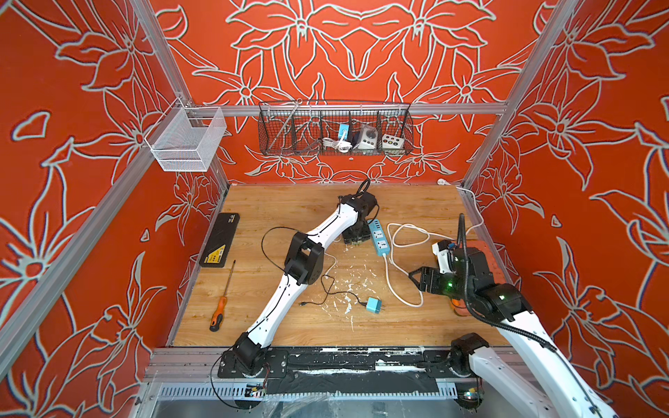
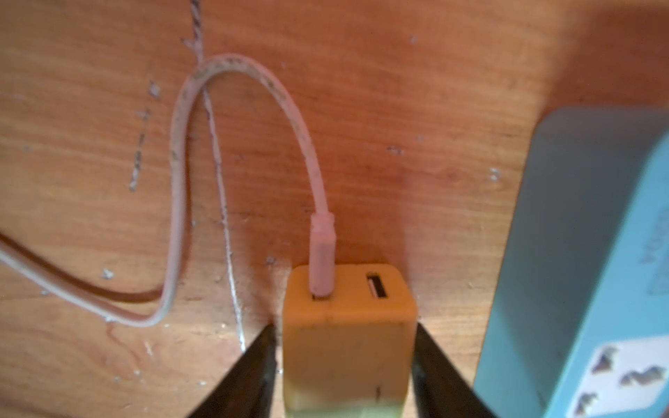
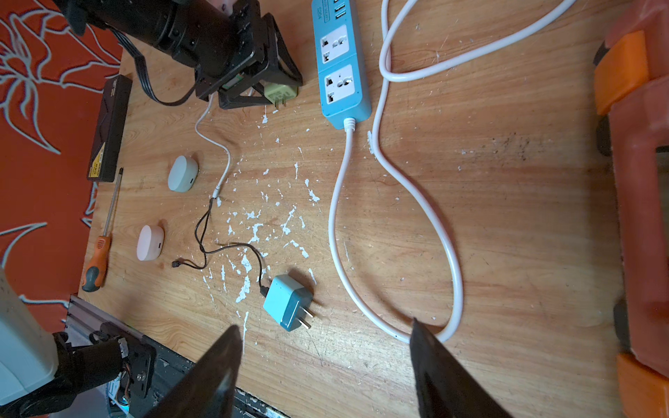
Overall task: Charge the bluetooth headset
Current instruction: Pick up the plug from the center of the board.
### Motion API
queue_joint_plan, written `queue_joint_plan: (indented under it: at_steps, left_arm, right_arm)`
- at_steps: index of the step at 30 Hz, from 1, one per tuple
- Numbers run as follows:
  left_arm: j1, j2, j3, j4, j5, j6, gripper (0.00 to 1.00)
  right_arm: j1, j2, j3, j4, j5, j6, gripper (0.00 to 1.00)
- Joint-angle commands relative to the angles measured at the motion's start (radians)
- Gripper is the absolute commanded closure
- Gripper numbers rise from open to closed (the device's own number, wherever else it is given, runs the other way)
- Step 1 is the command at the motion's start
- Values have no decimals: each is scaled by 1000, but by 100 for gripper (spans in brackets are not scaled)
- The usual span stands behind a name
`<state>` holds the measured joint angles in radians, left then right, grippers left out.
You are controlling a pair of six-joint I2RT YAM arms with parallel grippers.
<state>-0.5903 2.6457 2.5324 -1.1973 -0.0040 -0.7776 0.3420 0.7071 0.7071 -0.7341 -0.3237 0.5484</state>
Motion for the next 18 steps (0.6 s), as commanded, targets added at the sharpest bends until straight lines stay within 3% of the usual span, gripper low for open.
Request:
queue_joint_plan:
  at_steps: [1,8,14,18]
  left_arm:
    - [-1,30,3,-45,-20,8,33]
    - [15,25,3,-43,-36,10,35]
    - [26,27,3,-36,-34,17,30]
    - [26,31,3,-24,-26,15,36]
  right_arm:
    - [9,-8,-14,8,-12,20,26]
    - [9,-13,-20,12,-17,27,26]
    - [9,-9,-20,19,-26,28,27]
    - [9,-6,-23,25,-27,33,27]
